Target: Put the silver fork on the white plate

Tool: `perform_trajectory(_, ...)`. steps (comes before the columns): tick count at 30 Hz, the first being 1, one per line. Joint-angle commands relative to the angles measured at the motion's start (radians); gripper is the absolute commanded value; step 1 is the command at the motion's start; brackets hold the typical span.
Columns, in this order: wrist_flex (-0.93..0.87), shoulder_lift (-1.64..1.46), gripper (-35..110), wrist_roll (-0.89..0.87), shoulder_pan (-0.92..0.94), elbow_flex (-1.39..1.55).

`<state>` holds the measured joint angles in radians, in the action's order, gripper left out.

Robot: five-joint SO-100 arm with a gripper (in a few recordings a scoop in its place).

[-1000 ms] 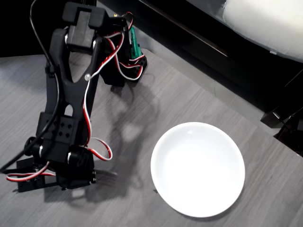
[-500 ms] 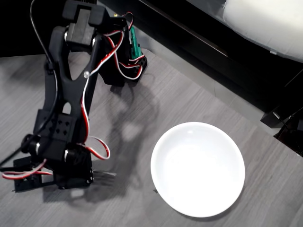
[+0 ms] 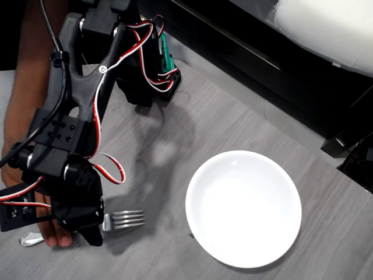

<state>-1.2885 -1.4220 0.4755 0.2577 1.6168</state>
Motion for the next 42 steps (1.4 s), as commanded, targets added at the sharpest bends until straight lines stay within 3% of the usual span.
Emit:
perform_trajectory(1,0.011,0.011,27,0.008,0.002,-0.021)
perform_trajectory(31,0.107,0.169,18,-0.003,-0.057,-0.034)
perform_trajectory(42,0.115,0.186,2,-0.003,-0.058,-0.048)
